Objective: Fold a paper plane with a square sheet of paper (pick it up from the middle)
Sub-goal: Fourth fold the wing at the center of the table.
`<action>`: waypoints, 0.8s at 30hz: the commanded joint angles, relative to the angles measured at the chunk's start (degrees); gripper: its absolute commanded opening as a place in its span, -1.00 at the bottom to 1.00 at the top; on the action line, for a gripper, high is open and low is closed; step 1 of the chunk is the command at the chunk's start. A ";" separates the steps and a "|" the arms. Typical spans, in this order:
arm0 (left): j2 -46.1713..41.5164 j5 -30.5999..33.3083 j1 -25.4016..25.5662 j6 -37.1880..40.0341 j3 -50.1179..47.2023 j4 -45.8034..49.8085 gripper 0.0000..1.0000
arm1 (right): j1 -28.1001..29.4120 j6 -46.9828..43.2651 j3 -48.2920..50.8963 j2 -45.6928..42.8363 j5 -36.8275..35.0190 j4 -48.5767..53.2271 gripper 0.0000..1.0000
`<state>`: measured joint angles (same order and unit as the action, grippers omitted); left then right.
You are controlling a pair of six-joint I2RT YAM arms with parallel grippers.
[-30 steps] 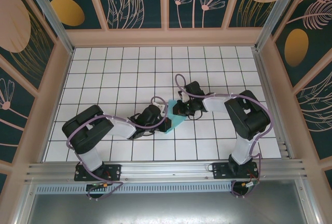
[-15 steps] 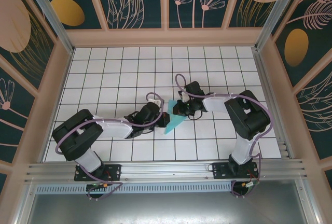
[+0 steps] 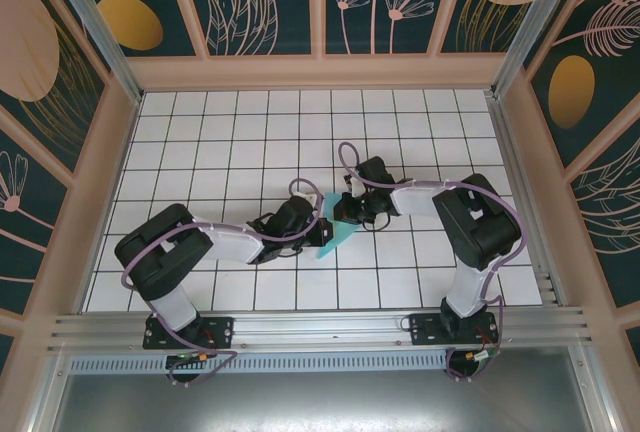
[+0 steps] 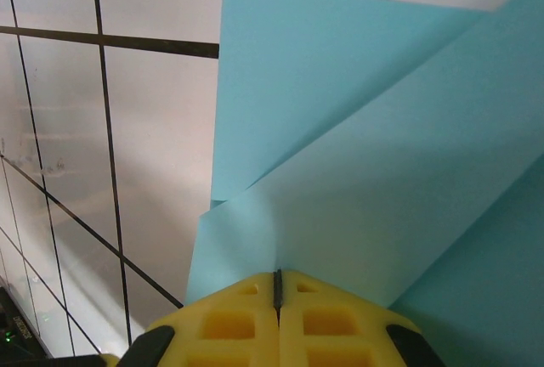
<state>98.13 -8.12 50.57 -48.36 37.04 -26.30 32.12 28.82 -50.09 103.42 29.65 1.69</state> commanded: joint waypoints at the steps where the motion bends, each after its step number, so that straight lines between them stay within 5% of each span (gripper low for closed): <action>1: 2.18 0.64 0.06 -1.21 1.10 2.09 -1.00 | -0.21 -0.54 1.82 1.69 -2.37 -0.39 -0.89; 16: 4.19 1.45 0.06 -1.40 0.25 8.55 -1.00 | -0.47 -5.26 7.11 -7.37 4.65 -10.71 -0.91; 24: 4.77 0.86 0.05 -1.47 0.67 8.59 -1.00 | 0.05 -4.37 6.15 -3.96 4.37 -8.82 -0.91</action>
<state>100.57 -7.53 50.57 -49.63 38.13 -23.75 31.73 25.36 -43.59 97.69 33.10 -7.16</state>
